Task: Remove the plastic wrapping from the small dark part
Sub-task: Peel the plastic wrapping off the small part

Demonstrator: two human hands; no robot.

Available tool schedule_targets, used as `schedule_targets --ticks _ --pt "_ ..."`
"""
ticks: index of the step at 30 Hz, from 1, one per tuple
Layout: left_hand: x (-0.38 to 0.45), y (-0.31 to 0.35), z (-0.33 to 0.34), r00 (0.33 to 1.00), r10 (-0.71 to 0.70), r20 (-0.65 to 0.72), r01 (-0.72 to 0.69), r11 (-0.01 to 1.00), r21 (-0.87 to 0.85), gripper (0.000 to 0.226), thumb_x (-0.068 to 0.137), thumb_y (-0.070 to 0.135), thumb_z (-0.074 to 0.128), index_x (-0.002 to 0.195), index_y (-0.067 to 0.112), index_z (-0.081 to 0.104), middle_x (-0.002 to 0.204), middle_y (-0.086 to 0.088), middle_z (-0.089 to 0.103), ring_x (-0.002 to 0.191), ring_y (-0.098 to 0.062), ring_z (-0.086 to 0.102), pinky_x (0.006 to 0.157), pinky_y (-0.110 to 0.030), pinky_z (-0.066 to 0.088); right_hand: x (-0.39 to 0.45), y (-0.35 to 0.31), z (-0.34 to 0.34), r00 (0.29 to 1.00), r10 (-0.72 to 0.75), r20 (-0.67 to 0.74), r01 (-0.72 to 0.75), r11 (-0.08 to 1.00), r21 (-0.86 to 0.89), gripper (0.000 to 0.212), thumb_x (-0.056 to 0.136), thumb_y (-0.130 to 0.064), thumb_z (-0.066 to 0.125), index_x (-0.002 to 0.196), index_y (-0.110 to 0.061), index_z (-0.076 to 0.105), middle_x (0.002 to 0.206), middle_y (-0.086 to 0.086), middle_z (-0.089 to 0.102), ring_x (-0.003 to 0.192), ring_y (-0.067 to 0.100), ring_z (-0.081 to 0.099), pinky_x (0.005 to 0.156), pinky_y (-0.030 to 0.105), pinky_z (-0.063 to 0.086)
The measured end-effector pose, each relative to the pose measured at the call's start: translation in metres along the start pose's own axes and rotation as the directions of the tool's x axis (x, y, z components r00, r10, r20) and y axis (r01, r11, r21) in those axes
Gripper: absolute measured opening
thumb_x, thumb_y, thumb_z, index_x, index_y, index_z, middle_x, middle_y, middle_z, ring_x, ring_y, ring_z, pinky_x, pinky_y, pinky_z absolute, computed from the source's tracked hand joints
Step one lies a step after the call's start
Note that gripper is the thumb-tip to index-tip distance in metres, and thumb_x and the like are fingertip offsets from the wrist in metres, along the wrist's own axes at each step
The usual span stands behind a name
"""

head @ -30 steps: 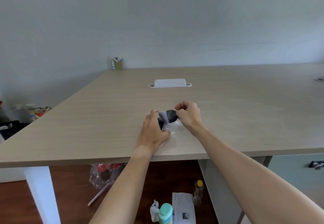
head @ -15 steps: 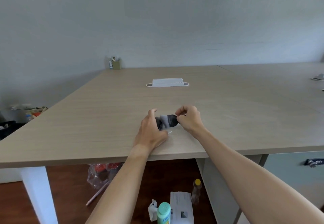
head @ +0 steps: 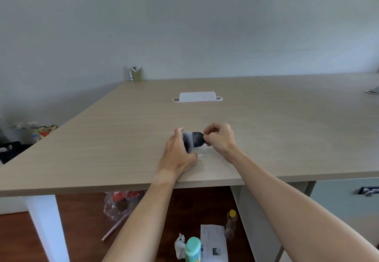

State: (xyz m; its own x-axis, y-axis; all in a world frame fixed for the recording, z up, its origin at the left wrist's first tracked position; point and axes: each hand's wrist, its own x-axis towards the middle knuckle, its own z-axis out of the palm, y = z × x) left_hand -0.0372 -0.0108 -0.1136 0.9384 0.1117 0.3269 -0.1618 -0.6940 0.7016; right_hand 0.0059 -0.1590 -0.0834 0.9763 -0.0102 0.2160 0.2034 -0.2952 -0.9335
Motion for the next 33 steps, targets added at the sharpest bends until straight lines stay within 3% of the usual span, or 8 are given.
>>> schedule_targets --ticks 4,8,11,14,19,24,28,33 --pt "0.000 0.000 0.000 1.000 0.011 -0.011 -0.011 1.000 0.017 0.077 0.073 0.024 0.062 0.142 0.017 0.030 0.111 0.011 0.050 0.119 -0.018 0.046 0.093 -0.032 0.041 0.001 -0.001 0.006 0.993 -0.057 -0.101 0.043 0.990 -0.136 0.020 0.077 0.005 0.056 0.078 -0.011 0.068 0.078 0.001 0.065 0.081 0.021 0.062 0.072 0.028 0.050" --pt "0.000 0.000 0.003 0.993 0.021 -0.120 0.000 0.985 0.173 0.077 0.075 0.033 0.063 0.144 0.017 0.031 0.127 -0.002 0.047 0.125 -0.025 0.039 0.102 -0.034 0.033 0.007 -0.015 0.000 0.969 -0.039 -0.244 0.018 0.996 -0.089 0.028 0.078 0.001 0.049 0.097 -0.005 0.069 0.091 0.005 0.066 0.090 0.021 0.058 0.069 0.020 0.041" --pt "0.002 -0.001 0.005 0.993 -0.021 -0.119 0.038 0.989 0.141 0.078 0.076 0.029 0.063 0.144 0.017 0.028 0.127 -0.006 0.045 0.122 -0.027 0.043 0.101 -0.036 0.037 0.012 -0.020 0.001 0.995 0.010 -0.099 -0.015 0.999 -0.047 0.021 0.078 -0.005 0.055 0.093 -0.012 0.067 0.093 0.009 0.069 0.085 0.023 0.063 0.064 0.022 0.044" --pt "-0.001 0.000 0.003 0.996 -0.006 -0.094 0.015 0.996 0.092 0.080 0.073 0.018 0.062 0.144 0.017 0.026 0.125 -0.006 0.043 0.119 -0.026 0.045 0.097 -0.037 0.043 0.014 -0.014 0.006 0.999 0.008 0.036 -0.001 0.984 -0.180 0.016 0.081 -0.007 0.057 0.093 -0.013 0.066 0.096 0.010 0.070 0.086 0.022 0.062 0.063 0.022 0.045" --pt "-0.002 0.003 0.001 0.990 0.040 -0.138 -0.014 0.983 0.181 0.080 0.069 0.017 0.060 0.143 0.016 0.029 0.119 -0.003 0.053 0.114 -0.025 0.048 0.098 -0.032 0.033 0.014 -0.019 0.005 0.982 -0.052 -0.180 0.021 0.986 -0.168 0.030 0.082 0.000 0.046 0.104 -0.003 0.066 0.099 0.010 0.063 0.099 0.023 0.054 0.073 0.024 0.039" --pt "0.000 0.002 0.001 0.991 0.024 -0.129 0.001 0.980 0.197 0.081 0.067 0.016 0.061 0.142 0.019 0.028 0.111 0.002 0.056 0.111 -0.025 0.048 0.093 -0.032 0.030 0.015 -0.022 0.008 1.000 0.009 -0.014 -0.011 0.986 -0.164 0.024 0.082 -0.004 0.053 0.100 -0.008 0.069 0.090 0.005 0.063 0.088 0.020 0.057 0.059 0.018 0.041" --pt "0.000 0.003 0.001 0.991 0.039 -0.127 -0.007 0.970 0.245 0.082 0.065 0.015 0.059 0.141 0.020 0.028 0.112 0.002 0.059 0.108 -0.024 0.049 0.093 -0.032 0.031 0.015 -0.024 0.006 0.996 -0.034 -0.079 0.011 0.963 -0.269 0.030 0.082 0.001 0.044 0.104 -0.002 0.064 0.108 0.013 0.060 0.099 0.022 0.046 0.073 0.025 0.038" --pt "0.000 0.005 -0.001 0.993 0.029 -0.113 -0.005 0.978 0.207 0.083 0.068 0.013 0.061 0.143 0.018 0.026 0.110 0.002 0.056 0.111 -0.025 0.049 0.095 -0.033 0.030 0.014 -0.030 0.009 0.996 0.011 -0.087 -0.021 0.993 -0.115 0.025 0.080 -0.003 0.052 0.097 -0.008 0.068 0.093 0.006 0.065 0.103 0.028 0.062 0.081 0.030 0.050"
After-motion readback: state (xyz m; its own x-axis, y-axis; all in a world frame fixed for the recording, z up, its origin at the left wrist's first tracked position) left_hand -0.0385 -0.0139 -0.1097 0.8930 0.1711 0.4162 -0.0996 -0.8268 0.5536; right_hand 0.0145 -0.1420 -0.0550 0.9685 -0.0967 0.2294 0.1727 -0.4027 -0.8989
